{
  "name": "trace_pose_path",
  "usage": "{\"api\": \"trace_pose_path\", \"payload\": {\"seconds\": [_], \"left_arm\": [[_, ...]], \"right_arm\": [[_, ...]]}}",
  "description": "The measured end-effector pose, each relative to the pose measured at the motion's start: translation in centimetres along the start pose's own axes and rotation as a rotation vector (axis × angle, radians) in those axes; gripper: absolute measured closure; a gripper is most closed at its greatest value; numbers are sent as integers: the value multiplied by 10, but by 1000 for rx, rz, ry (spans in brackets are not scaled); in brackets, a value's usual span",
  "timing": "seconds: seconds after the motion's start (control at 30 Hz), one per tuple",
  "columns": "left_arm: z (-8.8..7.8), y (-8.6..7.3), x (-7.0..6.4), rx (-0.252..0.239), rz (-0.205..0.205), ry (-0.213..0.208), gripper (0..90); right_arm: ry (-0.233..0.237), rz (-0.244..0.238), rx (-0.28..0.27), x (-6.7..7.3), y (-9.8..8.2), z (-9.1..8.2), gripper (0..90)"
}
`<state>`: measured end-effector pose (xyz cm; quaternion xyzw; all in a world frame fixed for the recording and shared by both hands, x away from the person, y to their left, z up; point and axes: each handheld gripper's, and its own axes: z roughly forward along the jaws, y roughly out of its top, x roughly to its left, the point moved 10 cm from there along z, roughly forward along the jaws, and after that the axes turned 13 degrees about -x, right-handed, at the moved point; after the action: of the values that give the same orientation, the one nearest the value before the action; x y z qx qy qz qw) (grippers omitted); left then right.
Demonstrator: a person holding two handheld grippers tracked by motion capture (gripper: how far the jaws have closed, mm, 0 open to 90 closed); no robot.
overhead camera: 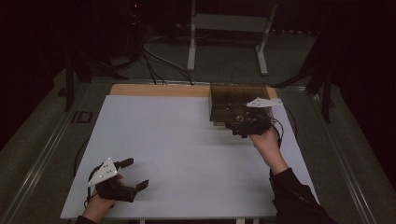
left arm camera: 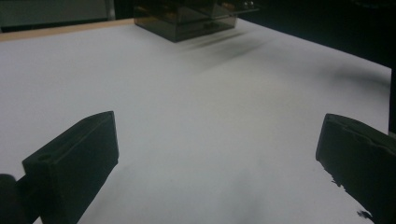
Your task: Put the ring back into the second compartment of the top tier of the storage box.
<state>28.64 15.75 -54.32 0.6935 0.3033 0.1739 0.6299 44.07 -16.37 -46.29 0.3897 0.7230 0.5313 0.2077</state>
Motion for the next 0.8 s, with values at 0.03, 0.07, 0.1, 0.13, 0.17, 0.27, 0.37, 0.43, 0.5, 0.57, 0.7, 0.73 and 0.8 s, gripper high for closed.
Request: {"api": "trace_pose_path", "payload": {"seconds": [0.03, 0.07, 0.1, 0.13, 0.17, 0.27, 0.37, 0.43, 0.5, 0.57, 0.7, 0.73, 0.8], "left_arm": [[0, 1, 0, -5, 2, -1, 0], [0, 1, 0, -5, 2, -1, 0], [0, 1, -1, -6, 1, -3, 0], [0, 1, -1, -6, 1, -3, 0], [0, 0, 0, 0, 0, -1, 0], [0, 2, 0, -8, 0, 0, 0], [0, 0, -1, 1, 0, -2, 0], [0, 2, -1, -7, 1, -1, 0], [0, 1, -1, -7, 1, -1, 0], [0, 0, 0, -1, 2, 0, 0], [0, 1, -1, -6, -1, -2, 0], [0, 0, -1, -1, 0, -1, 0], [0, 1, -1, -5, -1, -2, 0]], "right_arm": [[6, 0, -1, 2, -1, -1, 25], [9, 0, -3, 4, -1, -2, 25], [18, 3, -5, 6, -2, -4, 25], [27, 2, -4, 8, -3, -5, 25], [25, -4, -2, 9, -5, -6, 25], [32, -5, -3, 12, -7, -8, 25], [43, 17, -11, 15, -10, -12, 25], [52, 14, -5, 17, -16, -13, 25], [54, 14, -4, 18, -18, -14, 25], [53, 12, -4, 19, -20, -14, 25], [66, -4, 9, 22, -31, -15, 25], [73, -2, 10, 23, -34, -17, 25], [78, 0, 5, 24, -37, -18, 26]]}}
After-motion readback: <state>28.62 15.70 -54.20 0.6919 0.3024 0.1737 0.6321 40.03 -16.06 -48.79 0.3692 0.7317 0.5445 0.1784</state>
